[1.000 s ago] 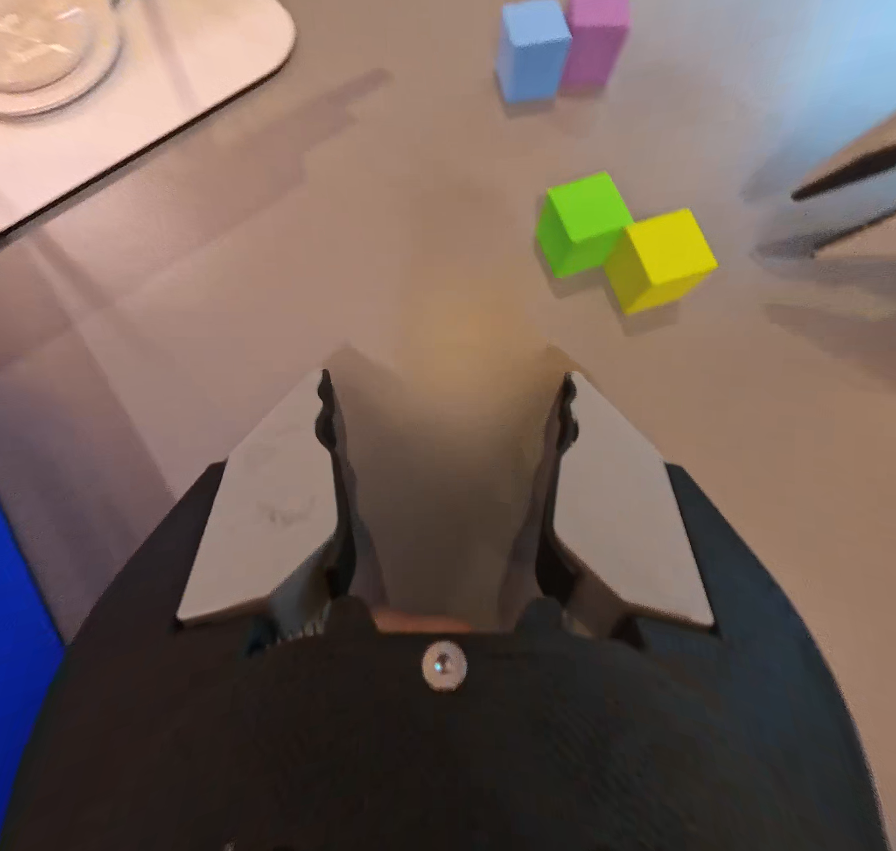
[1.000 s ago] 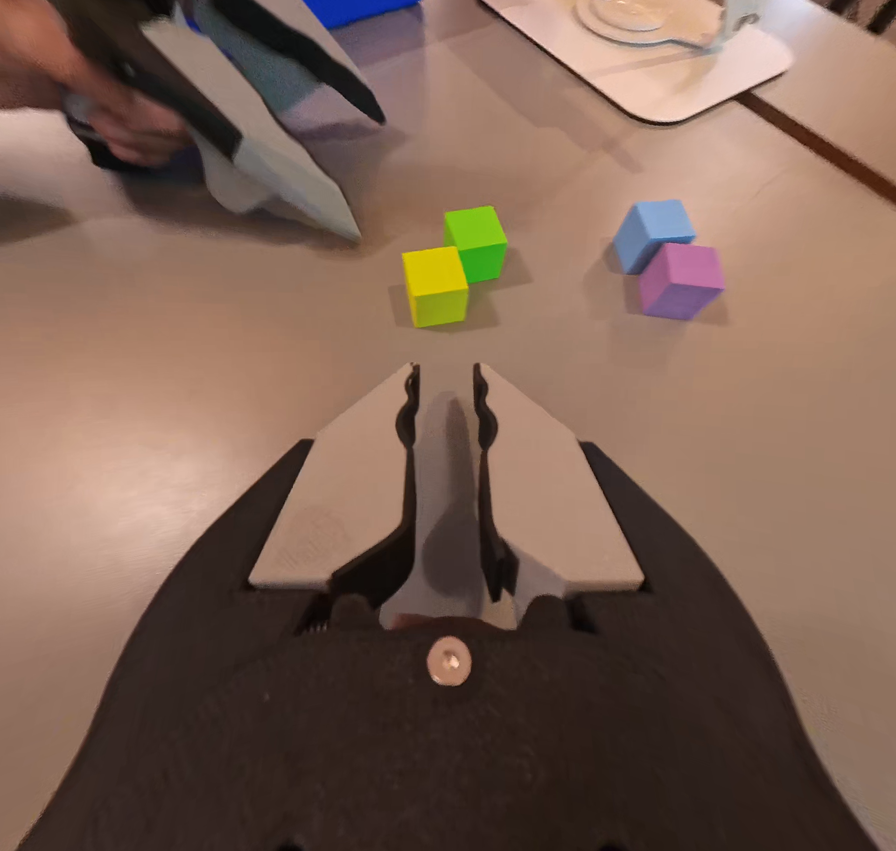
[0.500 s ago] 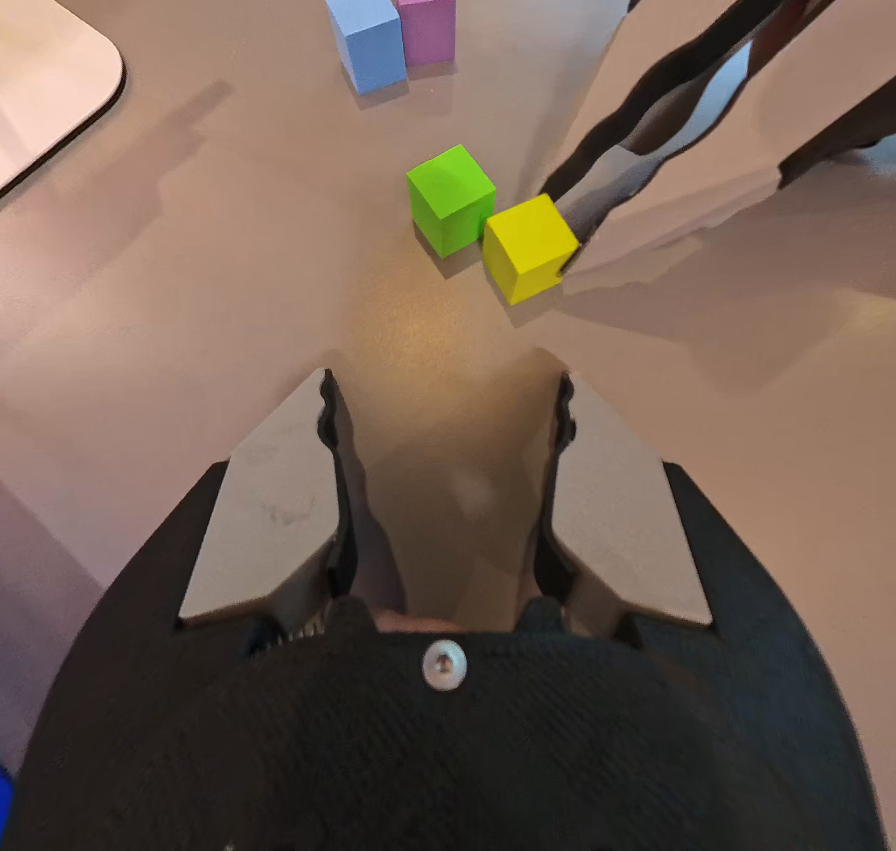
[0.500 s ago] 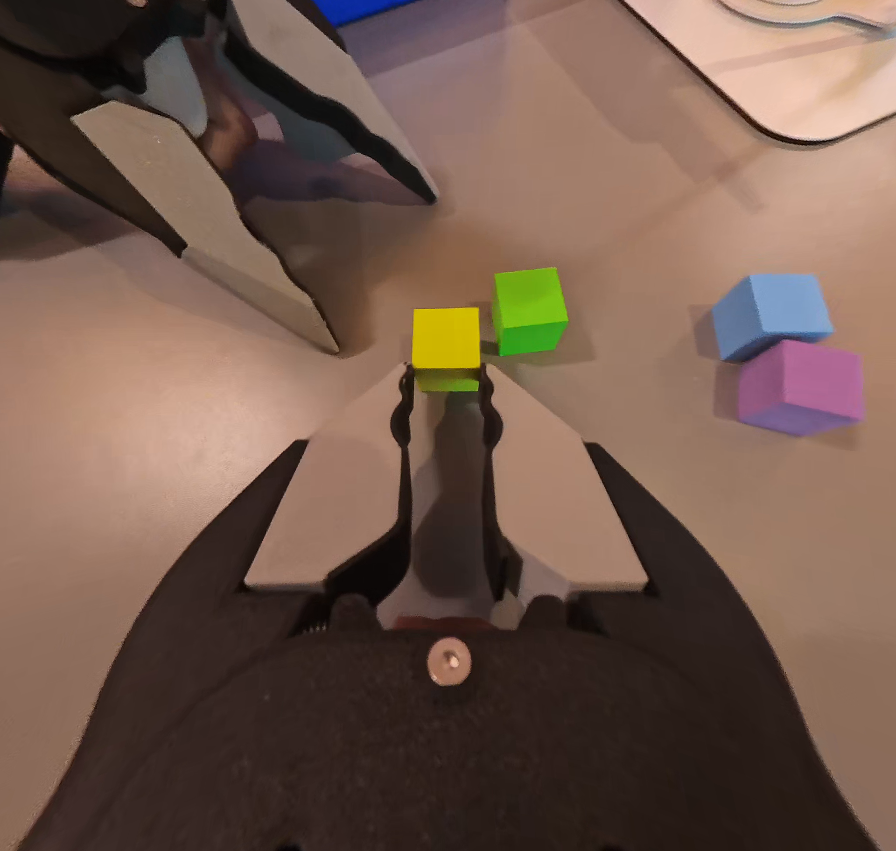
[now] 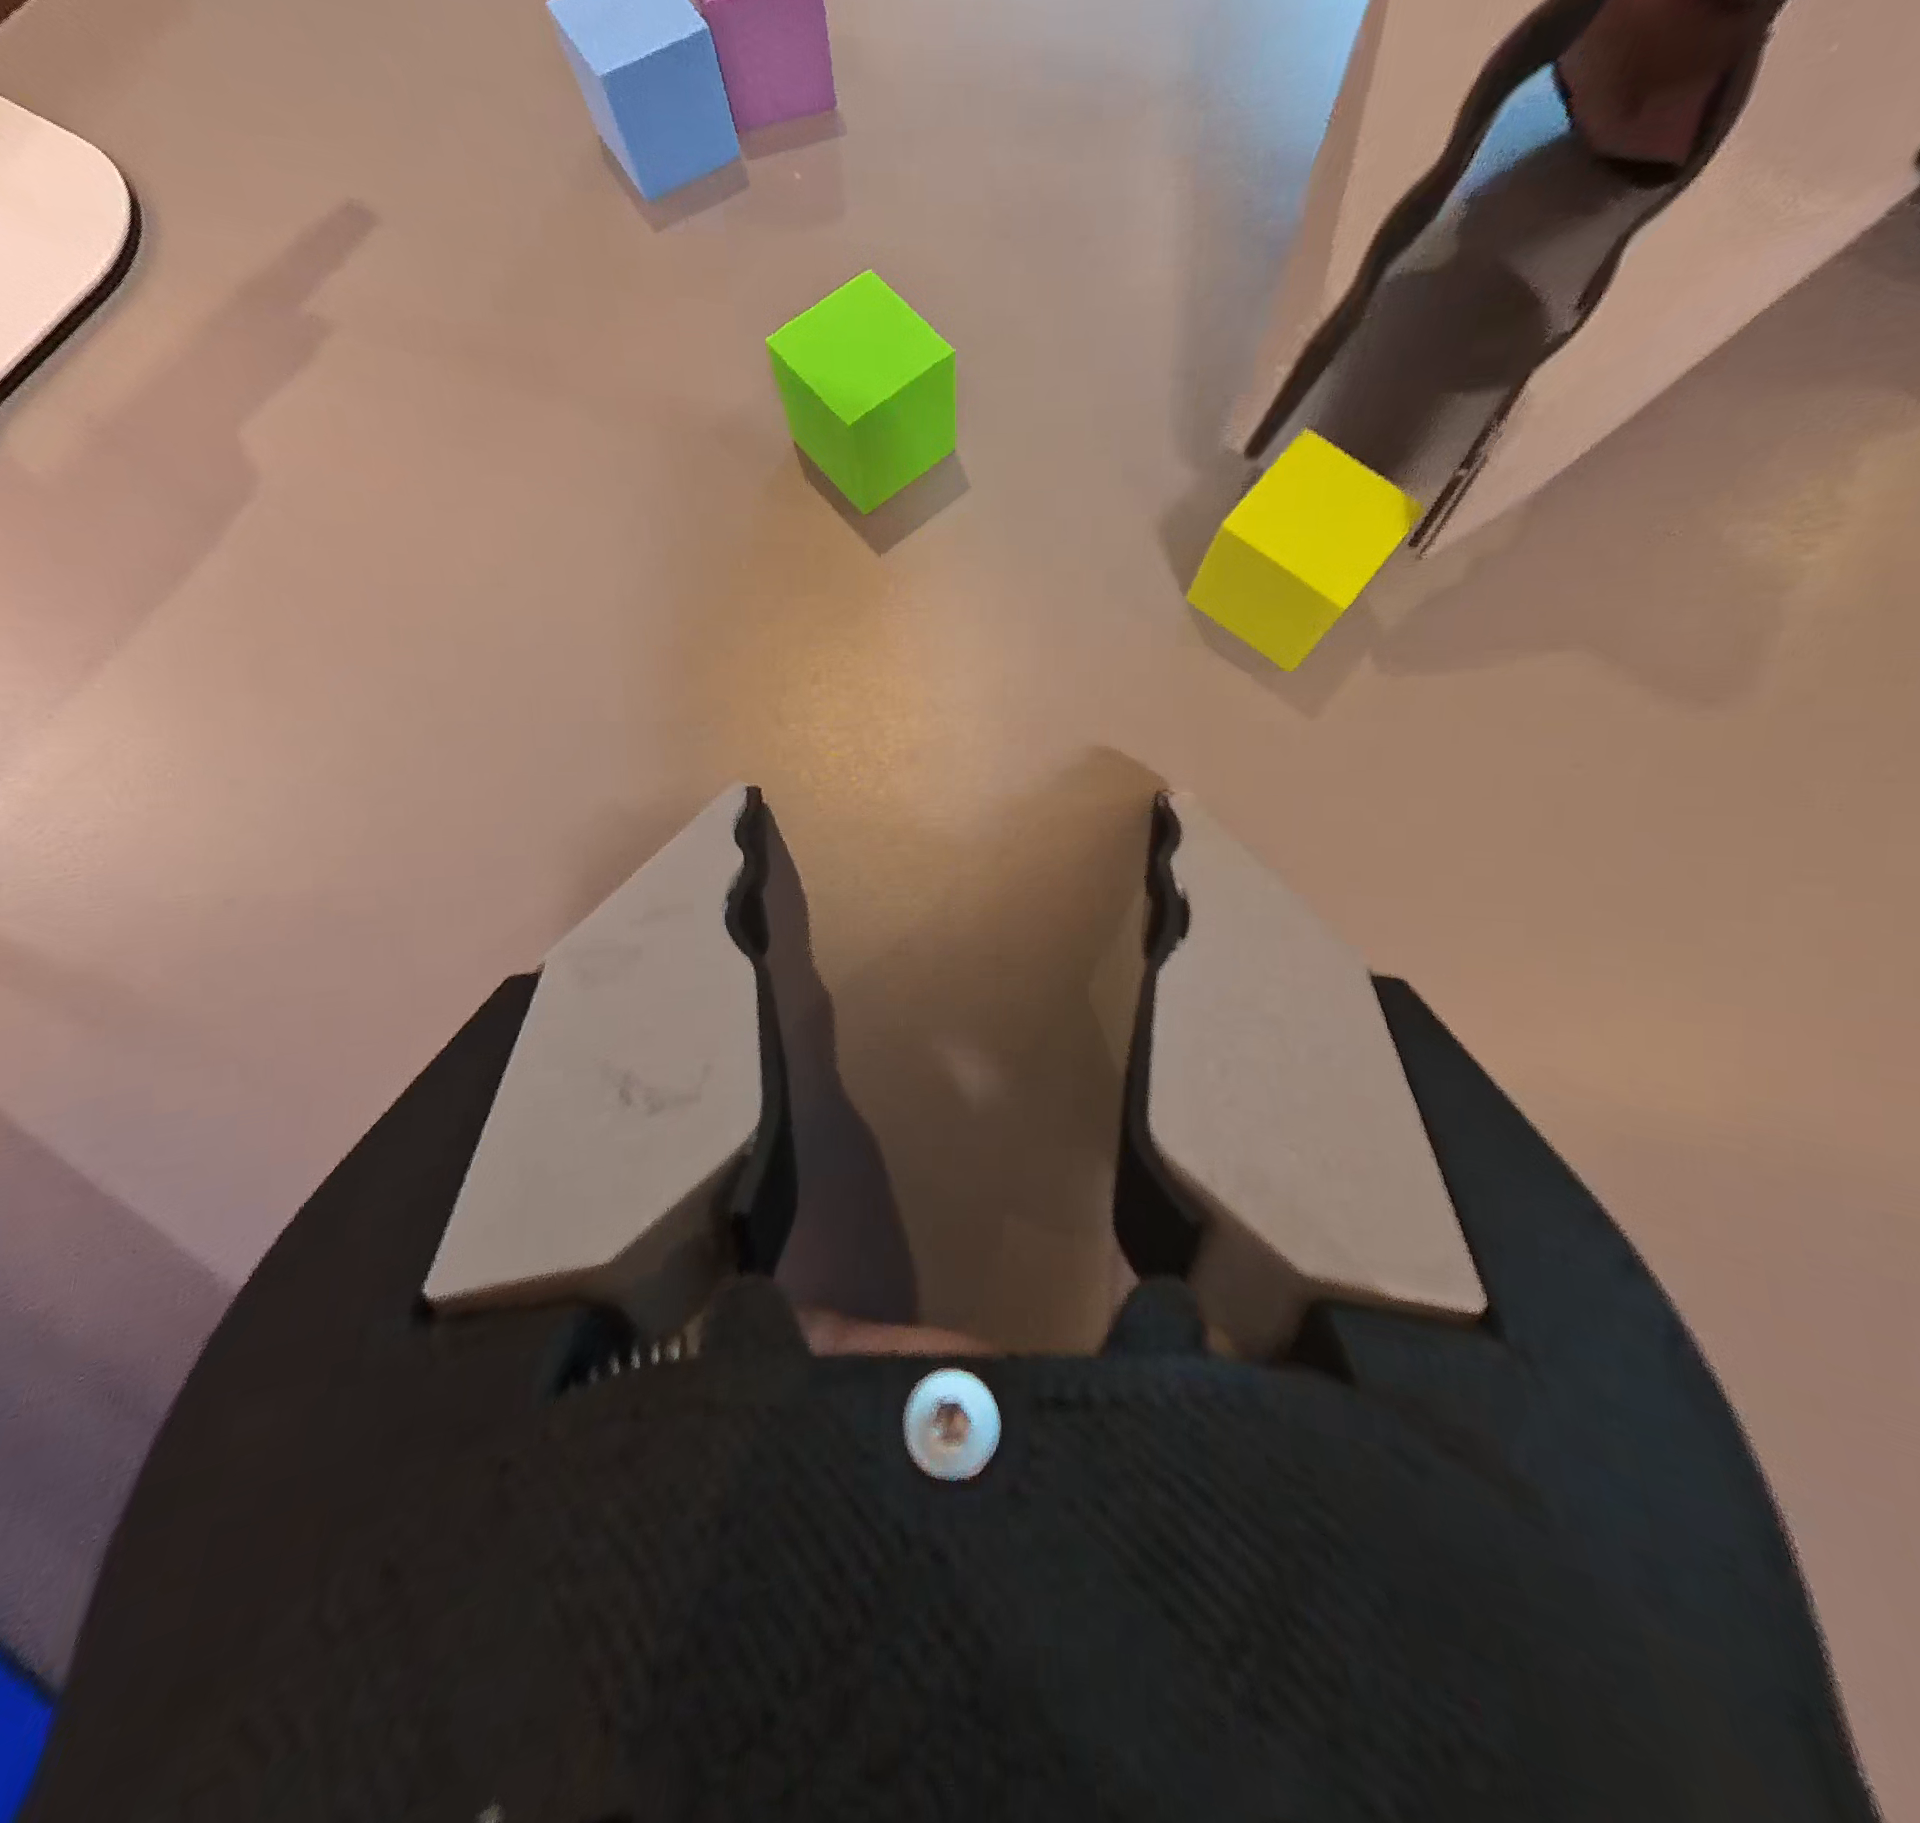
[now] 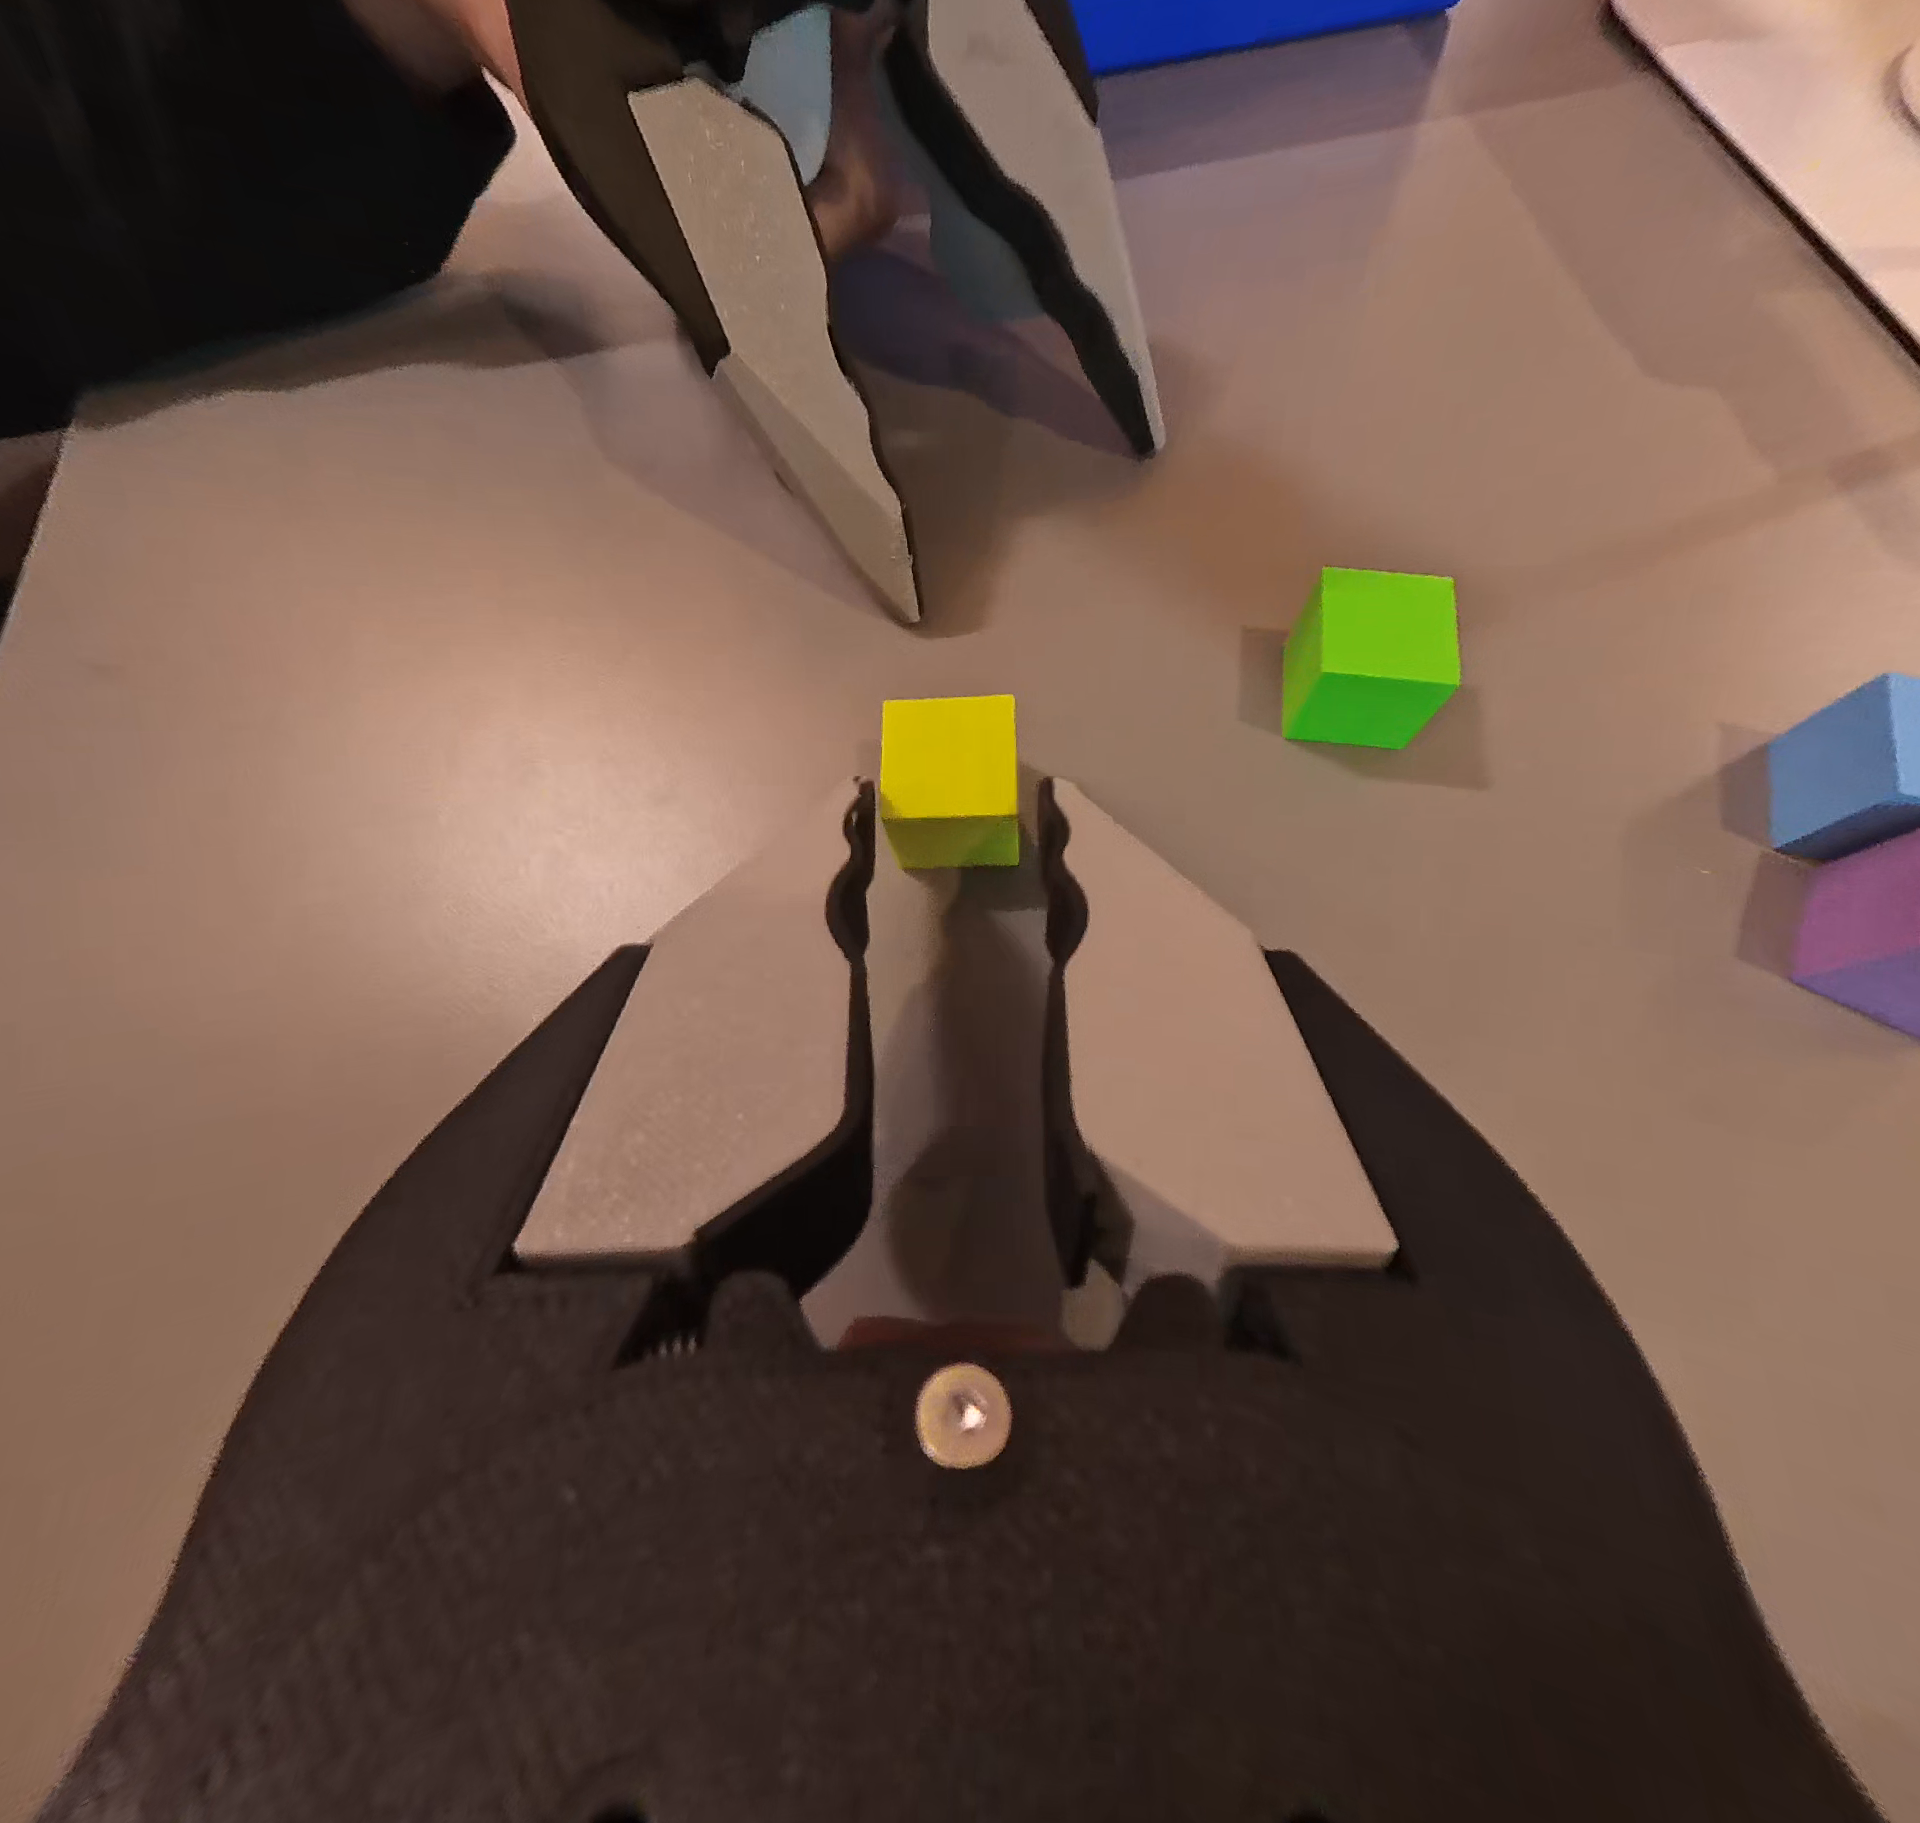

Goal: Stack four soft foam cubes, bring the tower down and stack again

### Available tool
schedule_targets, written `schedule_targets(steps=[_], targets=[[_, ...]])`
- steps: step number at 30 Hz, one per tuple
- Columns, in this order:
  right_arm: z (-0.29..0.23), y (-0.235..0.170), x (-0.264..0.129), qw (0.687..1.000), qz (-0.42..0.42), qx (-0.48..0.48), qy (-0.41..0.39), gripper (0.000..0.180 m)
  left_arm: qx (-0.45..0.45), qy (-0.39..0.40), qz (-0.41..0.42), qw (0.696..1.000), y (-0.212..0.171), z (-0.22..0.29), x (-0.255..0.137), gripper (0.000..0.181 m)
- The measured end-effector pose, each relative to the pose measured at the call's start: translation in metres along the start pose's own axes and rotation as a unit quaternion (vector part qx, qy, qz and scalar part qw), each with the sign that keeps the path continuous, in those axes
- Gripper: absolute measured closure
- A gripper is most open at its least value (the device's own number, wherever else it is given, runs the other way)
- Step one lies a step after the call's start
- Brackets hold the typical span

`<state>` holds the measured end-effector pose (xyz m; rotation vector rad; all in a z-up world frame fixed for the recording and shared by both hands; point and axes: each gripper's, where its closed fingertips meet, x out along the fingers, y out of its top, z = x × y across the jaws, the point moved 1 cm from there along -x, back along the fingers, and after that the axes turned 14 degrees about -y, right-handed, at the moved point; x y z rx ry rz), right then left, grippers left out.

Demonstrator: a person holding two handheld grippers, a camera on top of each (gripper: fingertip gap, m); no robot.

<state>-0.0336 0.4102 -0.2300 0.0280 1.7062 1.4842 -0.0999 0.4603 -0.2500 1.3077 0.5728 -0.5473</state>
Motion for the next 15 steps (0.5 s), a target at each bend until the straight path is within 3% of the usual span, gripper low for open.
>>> schedule_targets(steps=[4,11,15], targets=[[0.02,0.008,-0.005,0.998,0.032,0.043,-0.038,0.147,0.005,-0.005,0.0,1.0,0.001,0.002,0.001,0.112],[0.027,0.011,-0.014,0.995,0.048,0.078,-0.026,0.147,0.013,-0.006,0.001,1.0,0.005,0.005,0.006,0.121],[0.032,0.002,-0.014,0.996,0.03,0.062,-0.05,0.18,0.038,0.01,0.001,0.999,0.011,0.007,0.01,0.128]])
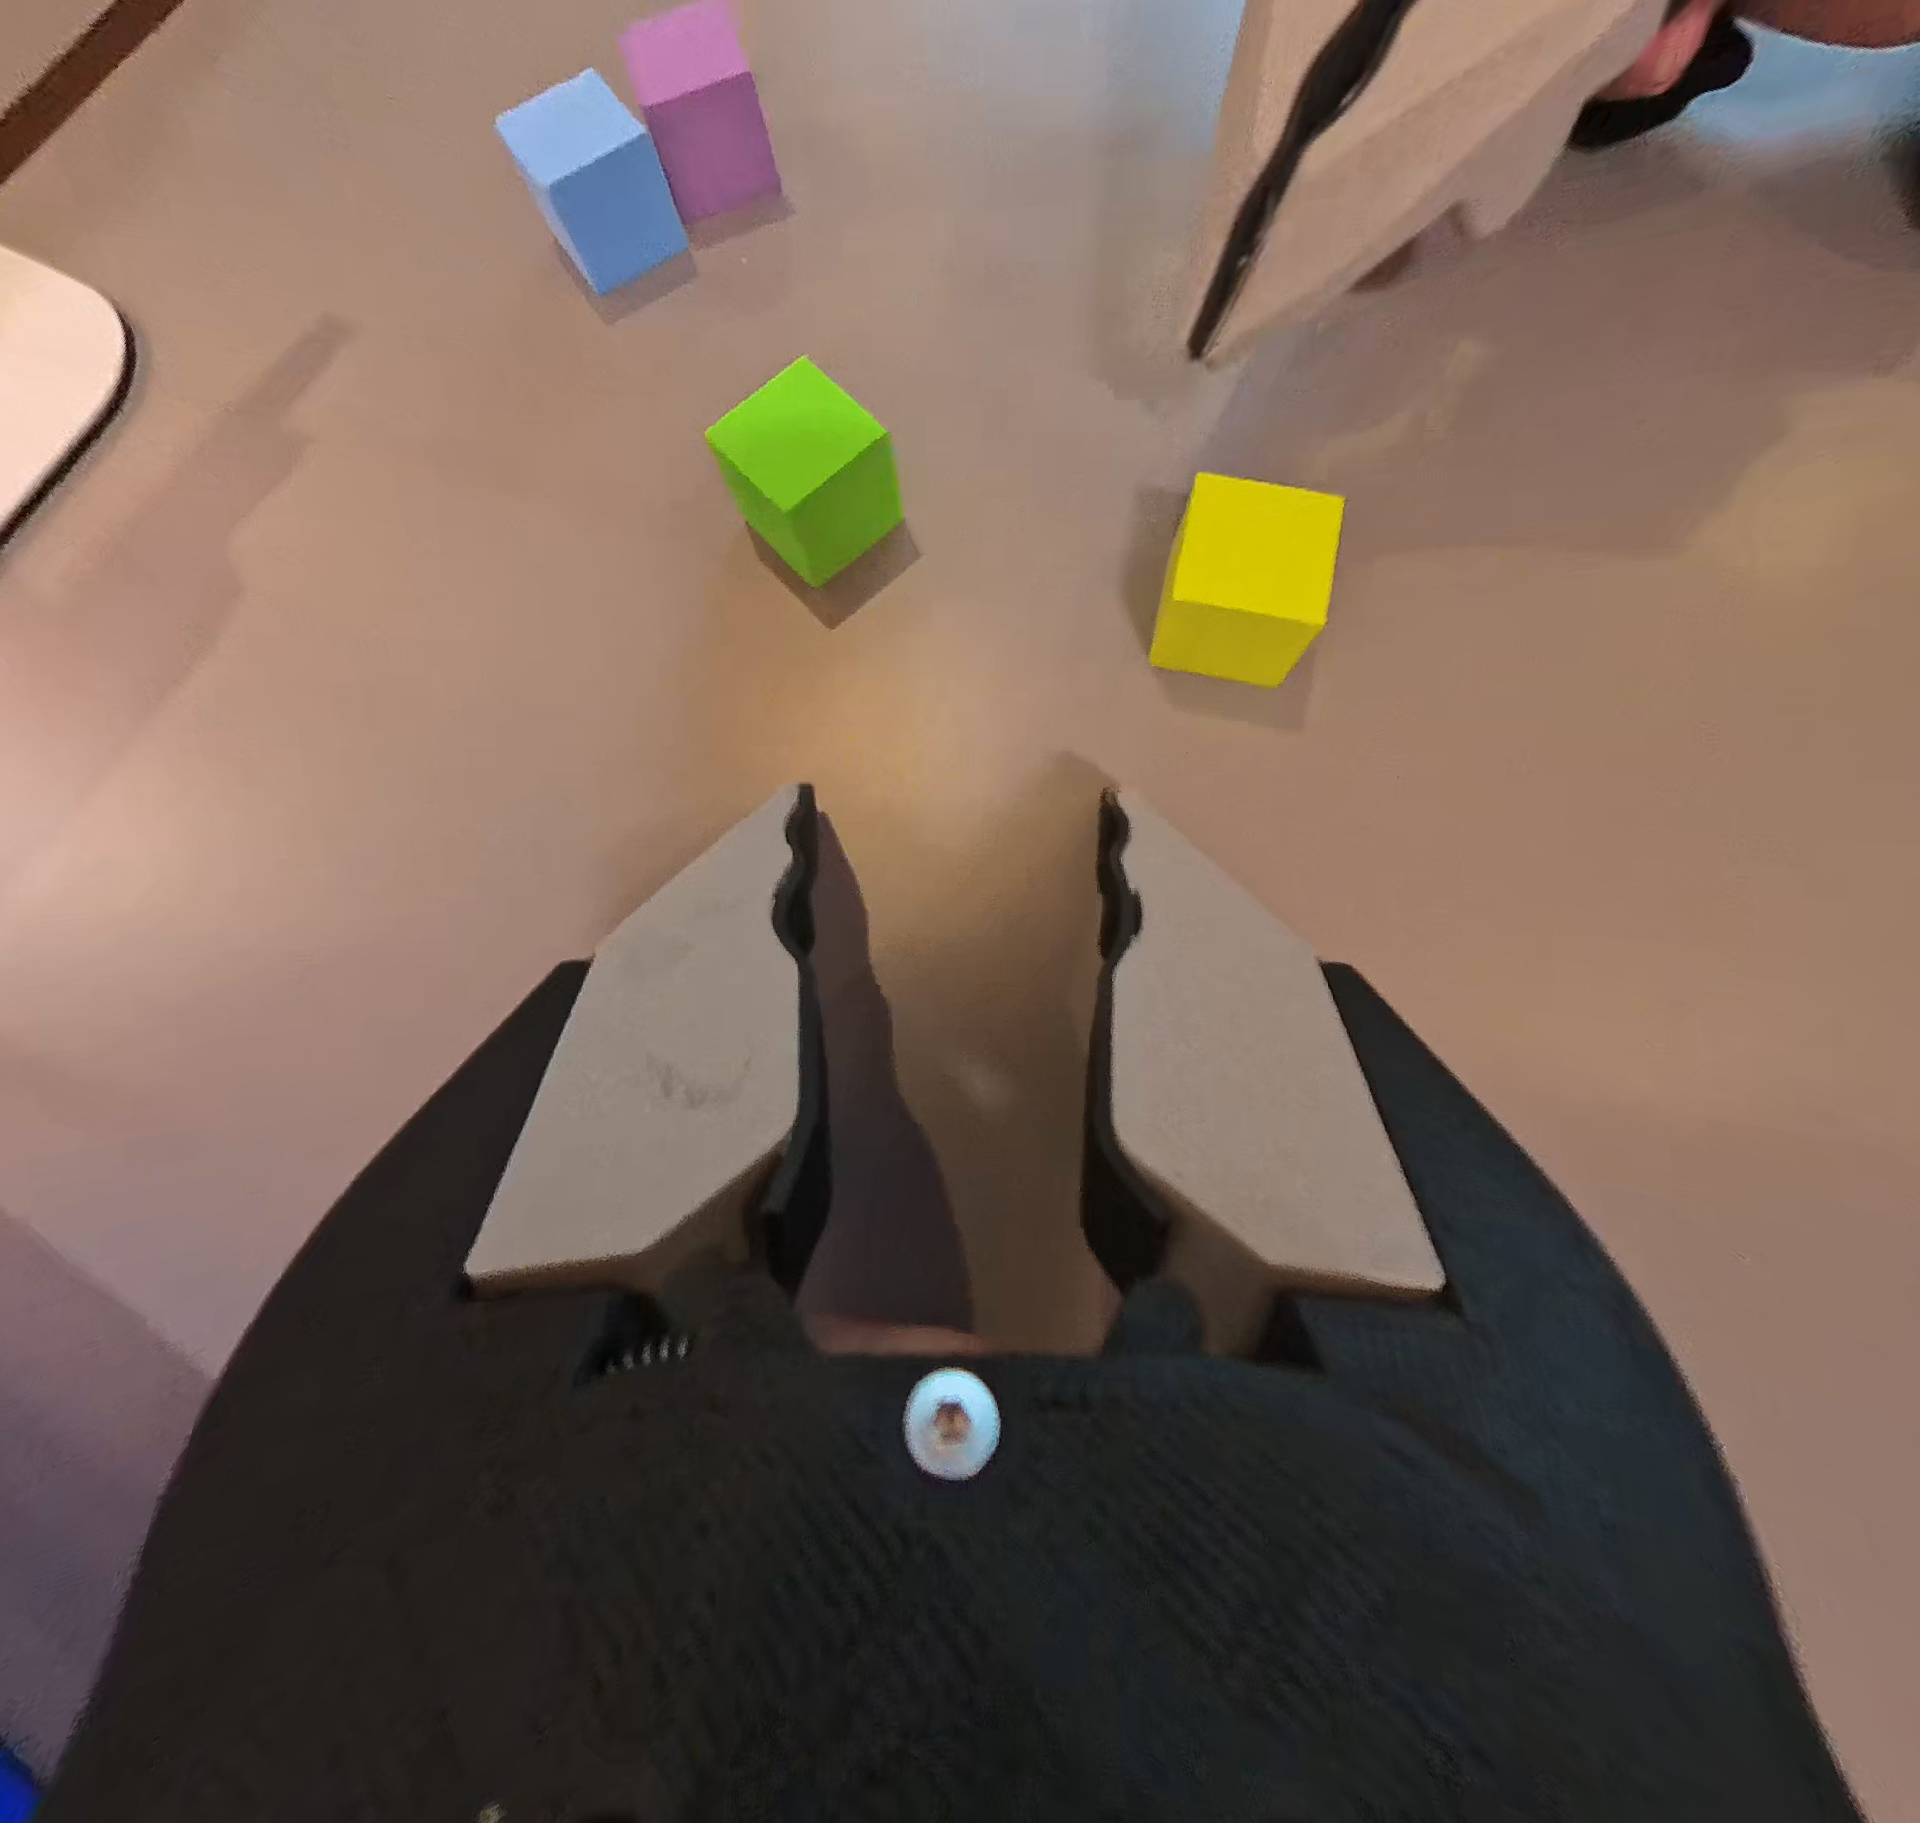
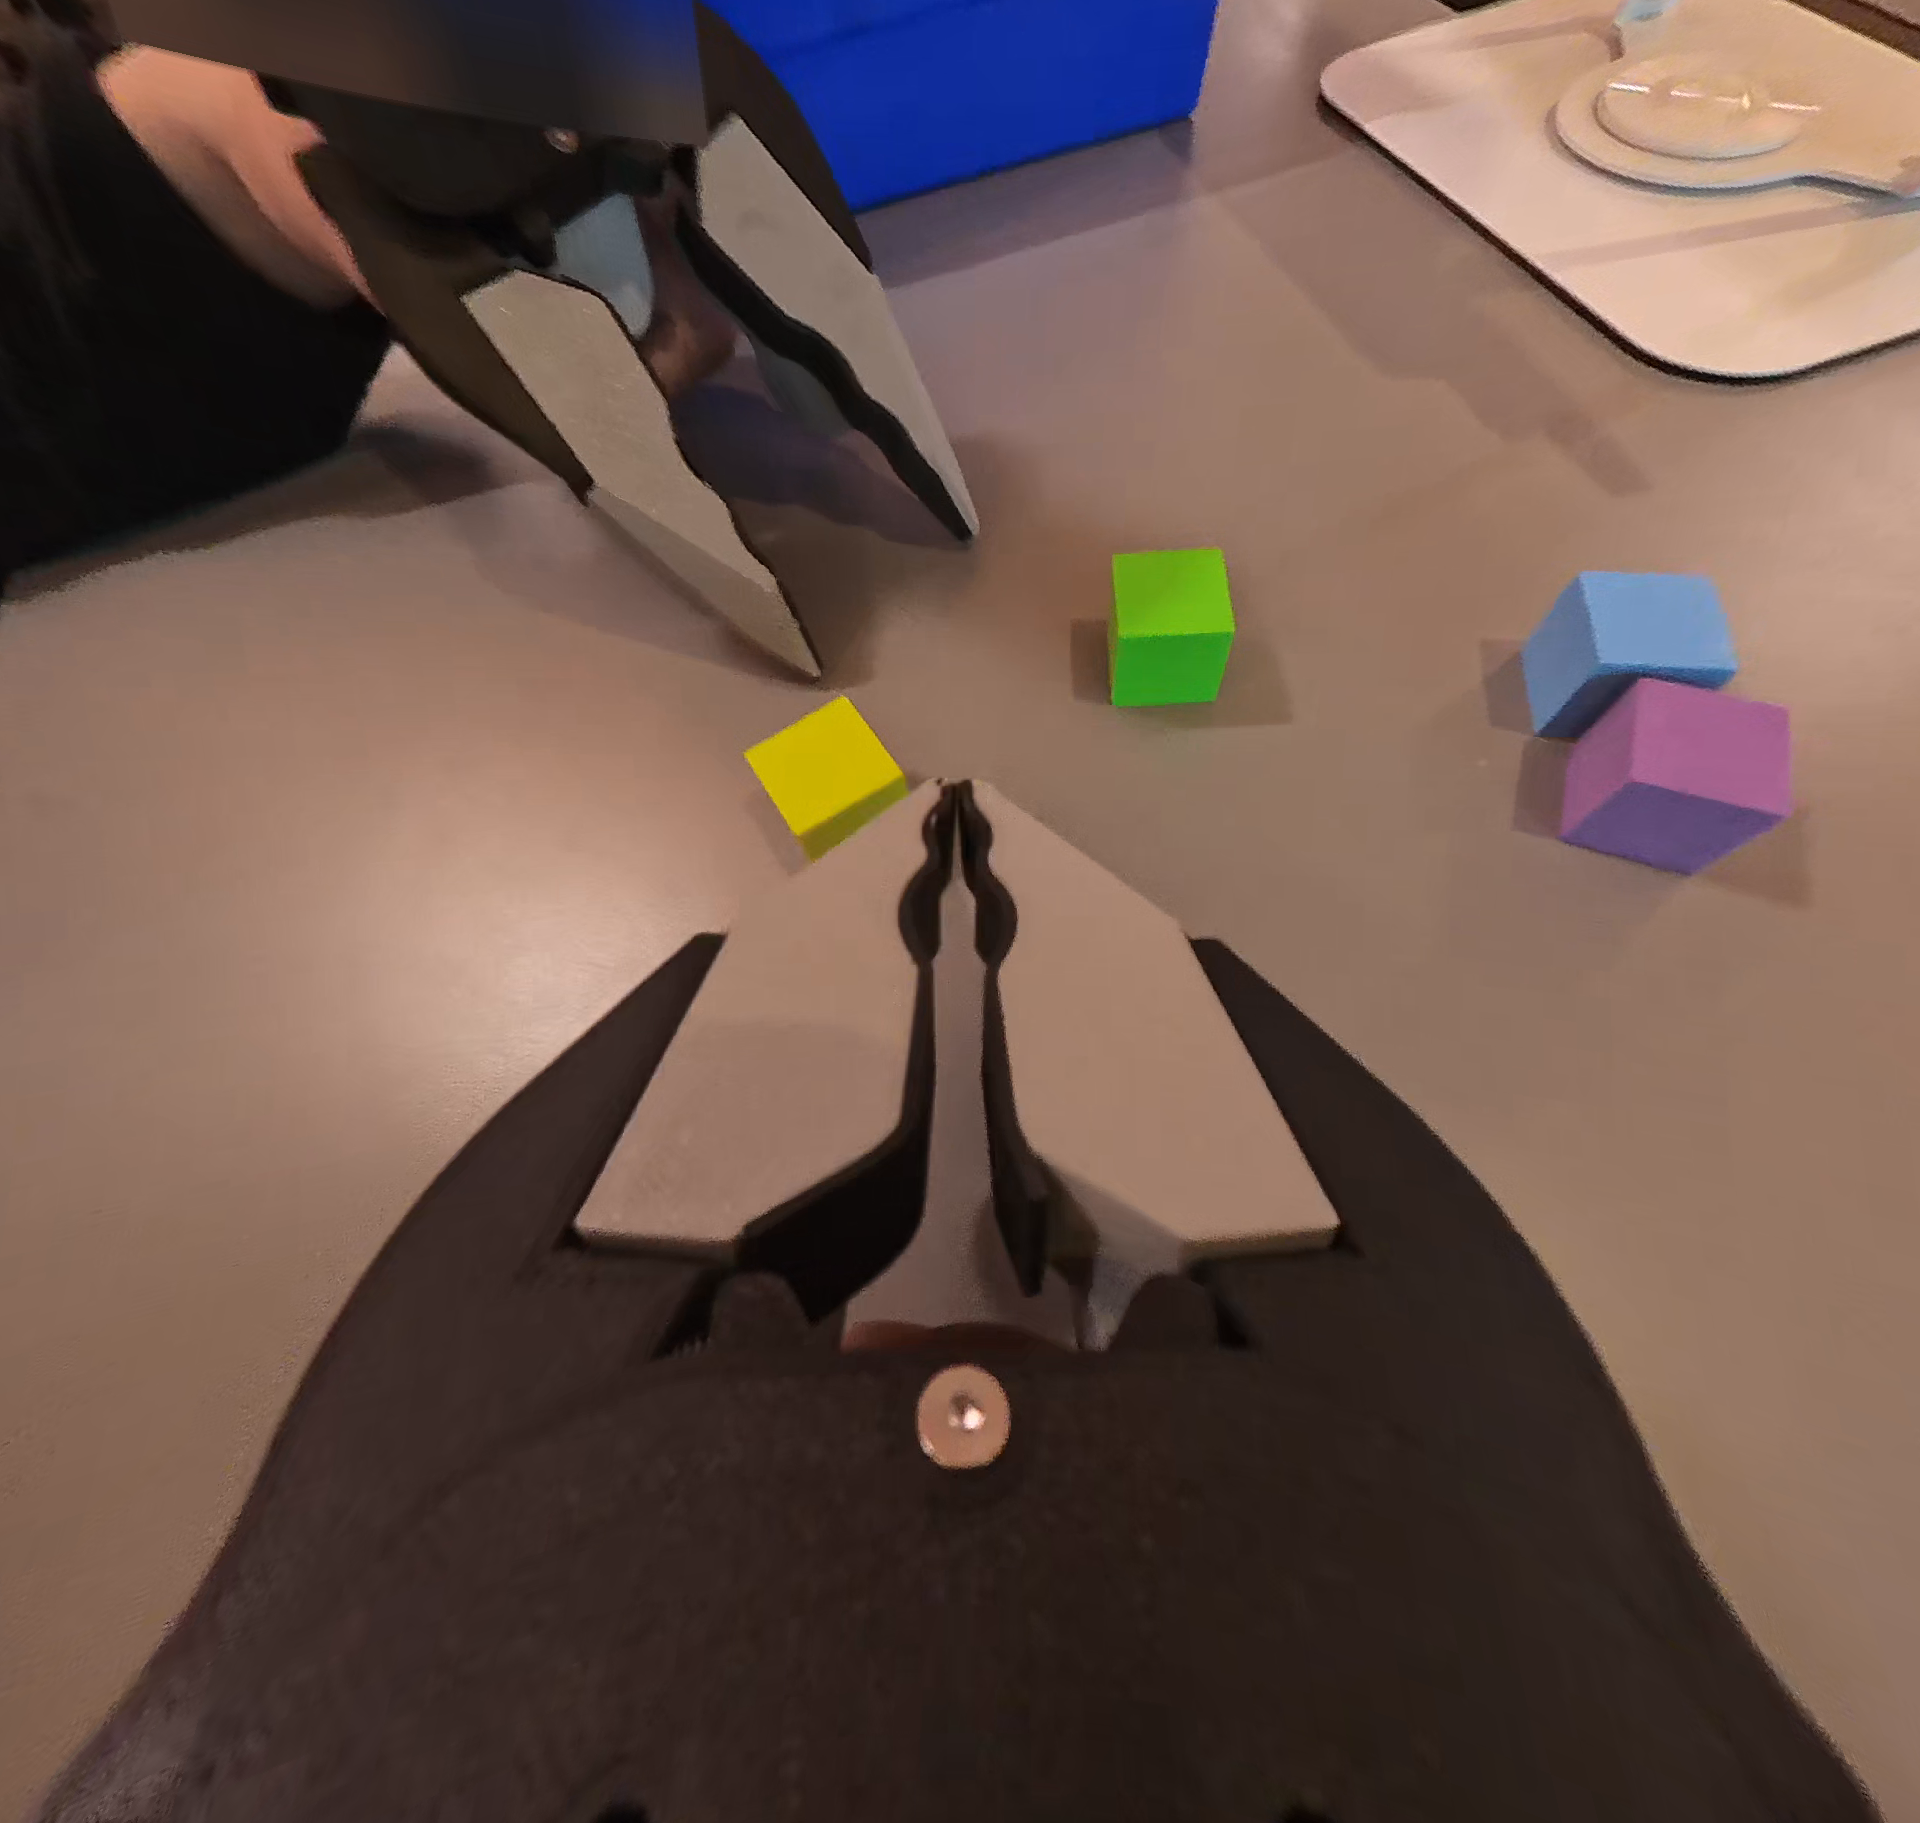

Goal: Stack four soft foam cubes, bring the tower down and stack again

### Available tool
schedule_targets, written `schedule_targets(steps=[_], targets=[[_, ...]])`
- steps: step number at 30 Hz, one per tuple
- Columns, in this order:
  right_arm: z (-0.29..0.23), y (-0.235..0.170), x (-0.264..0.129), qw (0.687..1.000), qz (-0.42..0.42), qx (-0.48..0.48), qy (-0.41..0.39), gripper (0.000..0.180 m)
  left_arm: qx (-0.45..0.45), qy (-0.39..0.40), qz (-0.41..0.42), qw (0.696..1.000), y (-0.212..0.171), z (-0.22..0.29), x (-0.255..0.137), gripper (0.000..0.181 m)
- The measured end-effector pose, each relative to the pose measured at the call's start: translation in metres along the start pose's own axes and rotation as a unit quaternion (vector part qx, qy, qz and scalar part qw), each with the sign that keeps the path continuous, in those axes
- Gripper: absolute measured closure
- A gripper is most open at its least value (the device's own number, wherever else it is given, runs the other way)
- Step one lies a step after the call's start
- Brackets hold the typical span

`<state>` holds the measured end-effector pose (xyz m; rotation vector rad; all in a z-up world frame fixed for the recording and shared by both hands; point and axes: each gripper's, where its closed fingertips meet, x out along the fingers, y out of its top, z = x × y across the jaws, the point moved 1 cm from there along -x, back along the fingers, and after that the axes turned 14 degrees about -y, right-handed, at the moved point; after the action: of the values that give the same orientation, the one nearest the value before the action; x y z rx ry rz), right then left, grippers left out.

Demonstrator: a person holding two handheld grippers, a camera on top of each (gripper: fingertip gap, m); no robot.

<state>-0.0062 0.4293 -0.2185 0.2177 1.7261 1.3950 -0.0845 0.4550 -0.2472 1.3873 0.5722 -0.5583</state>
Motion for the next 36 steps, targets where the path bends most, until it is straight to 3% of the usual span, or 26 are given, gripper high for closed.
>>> schedule_targets(steps=[8,21,27,32,36], targets=[[-0.016,-0.021,0.011,0.994,-0.066,-0.081,-0.006,0.176,0.036,0.025,-0.002,0.999,0.012,0.009,0.011,0.137],[-0.023,-0.023,0.011,0.993,-0.071,-0.089,0.009,0.171,0.051,0.044,-0.004,0.998,0.017,0.014,0.015,0.139],[-0.017,-0.018,0.007,0.996,-0.053,-0.069,0.011,0.164,0.013,0.034,-0.011,0.999,0.007,0.007,0.006,0.126],[0.018,-0.001,0.011,0.998,-0.017,-0.004,-0.053,0.161,-0.053,0.0,0.001,0.999,-0.002,0.001,0.0,0.126],[0.038,0.013,0.022,0.996,0.004,0.031,-0.081,0.138,-0.048,0.001,0.006,0.999,-0.003,0.0,0.0,0.128]])
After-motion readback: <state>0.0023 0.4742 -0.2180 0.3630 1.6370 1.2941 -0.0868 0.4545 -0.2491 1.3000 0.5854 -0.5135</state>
